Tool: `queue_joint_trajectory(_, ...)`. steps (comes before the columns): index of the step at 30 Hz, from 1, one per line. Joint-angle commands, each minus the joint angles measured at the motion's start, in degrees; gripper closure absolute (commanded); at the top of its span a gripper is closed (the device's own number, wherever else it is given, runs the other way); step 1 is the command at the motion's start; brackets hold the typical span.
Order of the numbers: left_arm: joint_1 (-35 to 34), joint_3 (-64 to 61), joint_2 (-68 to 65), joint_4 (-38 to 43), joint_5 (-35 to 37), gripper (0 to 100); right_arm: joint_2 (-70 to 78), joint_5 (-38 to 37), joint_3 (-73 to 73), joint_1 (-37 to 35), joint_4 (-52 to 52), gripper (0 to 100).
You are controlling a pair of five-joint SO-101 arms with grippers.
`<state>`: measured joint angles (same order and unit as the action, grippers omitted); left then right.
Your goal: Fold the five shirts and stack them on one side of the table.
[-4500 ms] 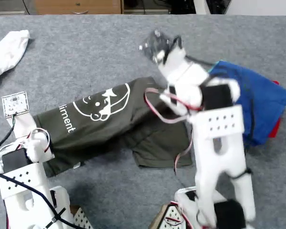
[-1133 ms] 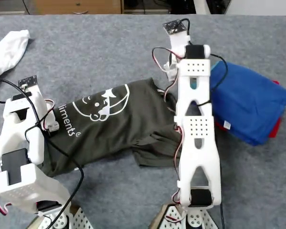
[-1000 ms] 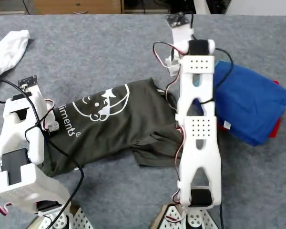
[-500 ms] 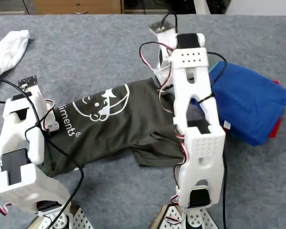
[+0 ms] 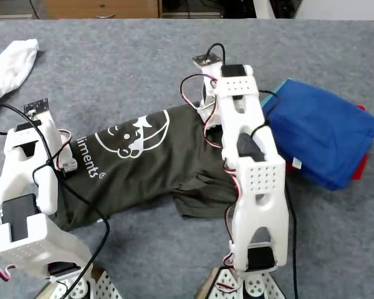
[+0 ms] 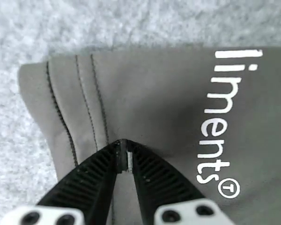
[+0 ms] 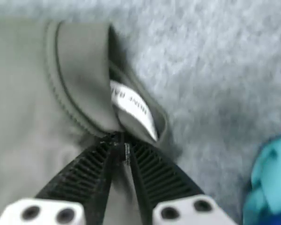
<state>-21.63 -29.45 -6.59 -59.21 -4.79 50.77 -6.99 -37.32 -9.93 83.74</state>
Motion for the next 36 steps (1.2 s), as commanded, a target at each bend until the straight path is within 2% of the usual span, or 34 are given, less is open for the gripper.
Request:
queue_joint_trajectory(1,0.18,0.09,-0.48,1.58,0.0,98,3.03,1.23,-7.08,0.22,-5.1,99.5)
queue_joint_trajectory(10,0.18,0.09,-0.48,1.58,0.0,98,12.53,0.88,-25.27,6.02,-4.57,99.5)
queue_joint_trajectory(19,0.18,0.09,-0.48,1.58,0.0,98,17.71,0.7,-36.62,11.12,5.19,99.5)
queue_joint_trajectory(28,0.18,0.09,-0.48,1.49,0.0,98,17.71,0.7,-57.54,5.41,16.44,99.5)
queue_joint_trajectory(36,0.18,0.09,-0.48,1.49,0.0,98,19.3,1.14,-55.25,-3.74,15.38,99.5)
